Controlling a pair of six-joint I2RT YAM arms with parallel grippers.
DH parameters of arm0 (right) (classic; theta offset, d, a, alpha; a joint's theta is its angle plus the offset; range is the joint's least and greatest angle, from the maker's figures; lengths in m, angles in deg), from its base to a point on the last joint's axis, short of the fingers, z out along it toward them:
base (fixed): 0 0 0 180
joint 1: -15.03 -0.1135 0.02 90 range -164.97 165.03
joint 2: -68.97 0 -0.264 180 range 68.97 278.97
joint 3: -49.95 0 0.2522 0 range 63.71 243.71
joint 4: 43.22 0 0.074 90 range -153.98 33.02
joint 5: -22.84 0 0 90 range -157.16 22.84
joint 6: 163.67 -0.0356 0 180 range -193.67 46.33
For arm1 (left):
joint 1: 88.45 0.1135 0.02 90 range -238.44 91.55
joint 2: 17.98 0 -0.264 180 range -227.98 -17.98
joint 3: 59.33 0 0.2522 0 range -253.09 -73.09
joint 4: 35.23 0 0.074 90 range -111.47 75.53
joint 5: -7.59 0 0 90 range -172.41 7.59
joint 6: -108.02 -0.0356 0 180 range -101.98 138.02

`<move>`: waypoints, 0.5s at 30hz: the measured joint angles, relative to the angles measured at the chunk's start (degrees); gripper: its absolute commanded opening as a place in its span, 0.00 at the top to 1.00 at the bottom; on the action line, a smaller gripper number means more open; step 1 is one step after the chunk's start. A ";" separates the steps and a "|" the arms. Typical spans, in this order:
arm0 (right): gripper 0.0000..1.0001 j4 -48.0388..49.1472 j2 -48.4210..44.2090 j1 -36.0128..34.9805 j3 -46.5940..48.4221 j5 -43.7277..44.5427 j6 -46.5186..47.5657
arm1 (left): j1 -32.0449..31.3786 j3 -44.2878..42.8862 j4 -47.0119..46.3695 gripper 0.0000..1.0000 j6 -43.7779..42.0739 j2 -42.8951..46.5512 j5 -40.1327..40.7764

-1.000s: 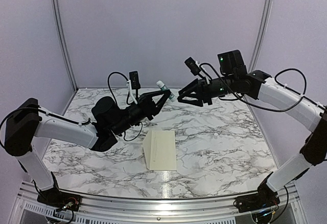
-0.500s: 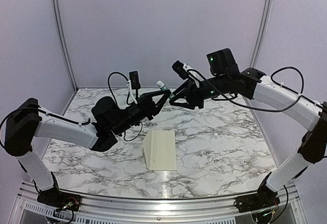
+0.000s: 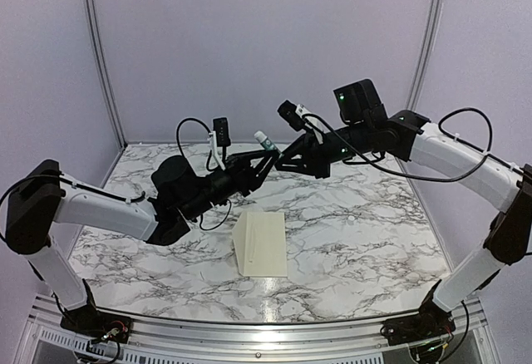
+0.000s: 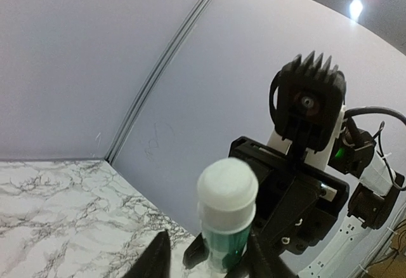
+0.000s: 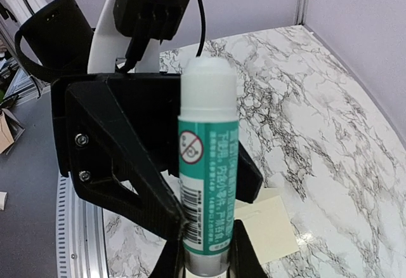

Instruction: Place the letter into the envelope and seal it

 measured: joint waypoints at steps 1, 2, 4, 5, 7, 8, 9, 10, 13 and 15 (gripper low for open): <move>0.95 0.00 0.00 0.28 0.00 -0.28 -0.04 | 0.00 0.09 1.66 0.47 -0.68 0.44 0.28; 0.95 -0.04 0.00 0.61 0.00 -0.55 -0.11 | 0.00 0.35 4.00 0.46 -1.27 1.25 0.59; 0.95 -0.09 0.00 2.05 -0.02 -1.90 -0.46 | 0.00 1.38 8.72 0.46 -3.17 3.65 1.62; 0.95 -0.07 0.00 3.08 -0.02 -2.80 -0.66 | 0.00 2.03 12.09 0.46 -4.63 5.46 2.16; 0.96 -0.39 0.15 5.16 -0.11 -4.22 -0.87 | 0.00 2.91 19.17 0.46 -8.70 9.70 3.30; 0.96 -0.90 0.39 5.86 -0.13 -4.79 -0.85 | 0.00 2.97 22.82 0.47 -11.19 11.82 3.87; 0.96 -1.33 0.66 6.40 -0.22 -5.18 -0.83 | 0.00 2.97 26.05 0.48 -13.92 13.86 4.48; 0.96 -1.73 0.98 6.84 -0.48 -5.68 -0.81 | -0.09 2.95 29.68 0.49 -17.27 16.02 5.01; 0.96 -3.06 2.19 6.99 -2.54 -7.56 -0.79 | -0.48 1.25 40.09 0.51 -27.82 20.98 7.41; 0.96 -4.44 3.30 6.97 -3.34 -8.87 -0.81 | -1.07 -1.55 46.86 0.52 -35.12 22.51 9.33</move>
